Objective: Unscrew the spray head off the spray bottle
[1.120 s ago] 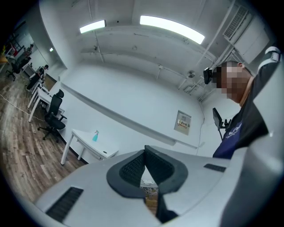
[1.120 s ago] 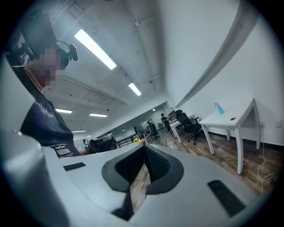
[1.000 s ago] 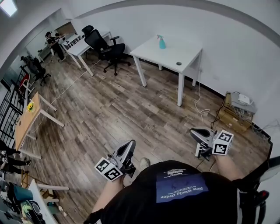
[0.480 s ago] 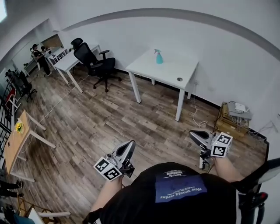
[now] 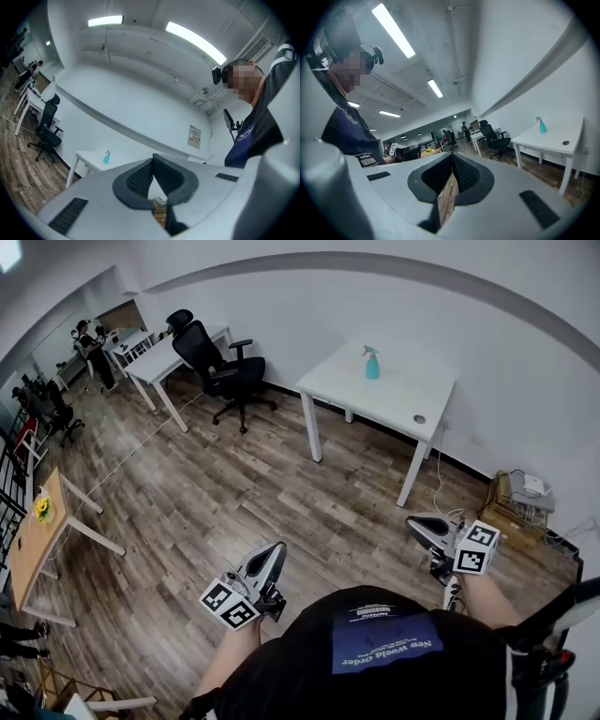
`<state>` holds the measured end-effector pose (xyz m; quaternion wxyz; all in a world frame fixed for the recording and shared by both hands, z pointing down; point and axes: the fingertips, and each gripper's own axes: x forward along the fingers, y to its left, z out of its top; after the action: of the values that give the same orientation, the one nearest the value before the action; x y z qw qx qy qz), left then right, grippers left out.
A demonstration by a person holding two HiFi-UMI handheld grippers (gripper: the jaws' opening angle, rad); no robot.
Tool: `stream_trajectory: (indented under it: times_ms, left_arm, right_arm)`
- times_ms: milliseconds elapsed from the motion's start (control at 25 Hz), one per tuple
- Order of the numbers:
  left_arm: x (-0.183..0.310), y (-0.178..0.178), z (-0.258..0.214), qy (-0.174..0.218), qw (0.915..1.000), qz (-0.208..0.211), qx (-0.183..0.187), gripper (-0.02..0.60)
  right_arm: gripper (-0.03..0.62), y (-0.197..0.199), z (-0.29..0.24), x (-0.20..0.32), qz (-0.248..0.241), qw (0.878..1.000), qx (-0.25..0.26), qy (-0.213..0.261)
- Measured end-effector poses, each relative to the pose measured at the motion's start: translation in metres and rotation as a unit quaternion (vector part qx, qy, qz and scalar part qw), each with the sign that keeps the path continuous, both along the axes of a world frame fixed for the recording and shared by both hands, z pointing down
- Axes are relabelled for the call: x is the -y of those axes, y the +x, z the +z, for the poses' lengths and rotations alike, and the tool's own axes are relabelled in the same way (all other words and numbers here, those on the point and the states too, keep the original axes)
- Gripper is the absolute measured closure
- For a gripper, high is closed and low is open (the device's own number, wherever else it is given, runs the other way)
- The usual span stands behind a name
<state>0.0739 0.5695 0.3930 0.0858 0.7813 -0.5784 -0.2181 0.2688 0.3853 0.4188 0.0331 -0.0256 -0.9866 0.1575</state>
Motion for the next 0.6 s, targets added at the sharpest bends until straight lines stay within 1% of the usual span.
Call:
stream_trajectory:
  times_ms: [120,360,520,600]
  left_arm:
    - [0.008,-0.02,0.009,-0.002,0.9999,-0.012,-0.01,0.58]
    - [0.046,-0.042,0.017,-0.011,0.9995,-0.028,-0.006,0.58]
    - [0.081,-0.057,0.019,-0.016,0.9981,-0.058,0.009,0.58]
    - [0.105,-0.067,0.018,-0.02,0.9965,-0.081,0.005,0.58]
  right_arm:
    - [0.597,-0.023,0.006,0.012,-0.011,1.0,-0.003,-0.001]
    - [0.597,-0.063,0.02,0.055,-0.04,0.999,-0.004,-0.013]
    - [0.597,-0.092,0.026,0.105,-0.068,0.998,0.002,-0.015]
    - [0.597,-0.108,0.025,0.137,-0.086,0.996,0.005,-0.017]
